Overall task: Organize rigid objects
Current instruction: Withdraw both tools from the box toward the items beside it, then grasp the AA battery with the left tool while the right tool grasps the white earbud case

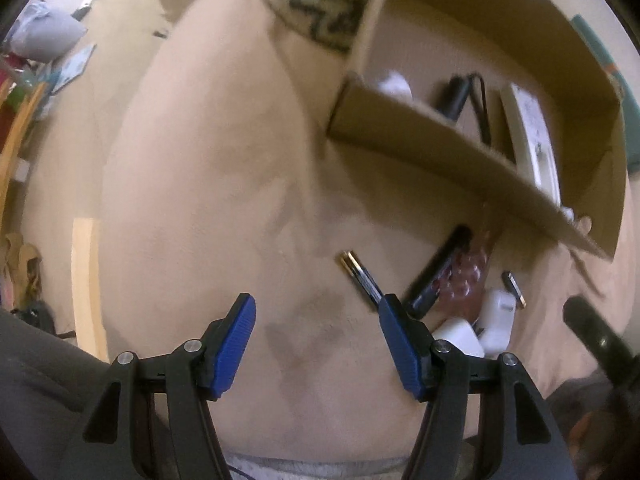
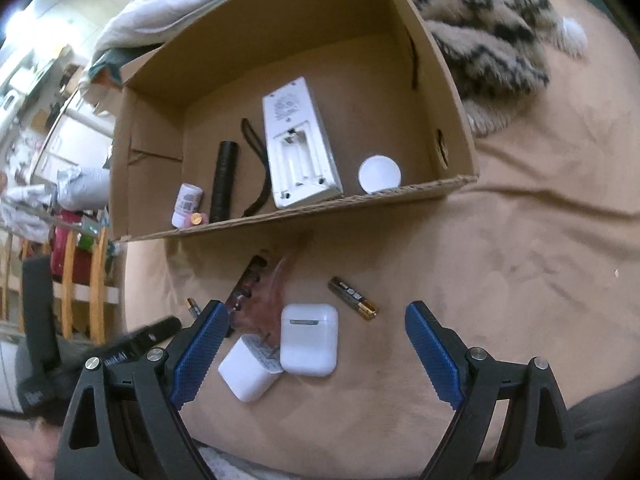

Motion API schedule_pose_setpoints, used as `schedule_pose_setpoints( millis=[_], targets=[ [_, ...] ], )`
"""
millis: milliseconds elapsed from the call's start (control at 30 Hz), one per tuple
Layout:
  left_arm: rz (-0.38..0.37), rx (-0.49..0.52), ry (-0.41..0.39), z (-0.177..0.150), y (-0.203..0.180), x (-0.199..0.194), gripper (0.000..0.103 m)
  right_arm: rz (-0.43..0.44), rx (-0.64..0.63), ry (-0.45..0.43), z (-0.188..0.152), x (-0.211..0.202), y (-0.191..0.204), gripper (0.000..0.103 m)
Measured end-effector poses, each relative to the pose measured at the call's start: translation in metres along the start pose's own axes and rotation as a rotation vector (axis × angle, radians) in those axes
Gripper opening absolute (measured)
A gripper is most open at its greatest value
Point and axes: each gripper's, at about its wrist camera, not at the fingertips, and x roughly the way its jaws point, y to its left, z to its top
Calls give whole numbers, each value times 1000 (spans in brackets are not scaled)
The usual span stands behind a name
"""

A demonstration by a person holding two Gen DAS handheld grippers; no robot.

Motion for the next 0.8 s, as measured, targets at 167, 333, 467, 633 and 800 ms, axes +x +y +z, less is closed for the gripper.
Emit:
schedule_pose_setpoints(
  millis=[167,333,467,633,800],
  targets=[
    [-18,14,4,4,-12,9,60,32,54,50,0,10,-7,96],
    [18,18,43,6,-15,27,50,91,95,148,-6,29,-13,84],
    [41,21,32,7,-10,28,19,81,62,200,-10,45,-4,65],
    [52,51,29,6,-5,26,9,-3,-2,225,-10,66,11,65],
    [80,97,14,0,-7,22,9,-79,-66,202,-13,66,20,45]
  ],
)
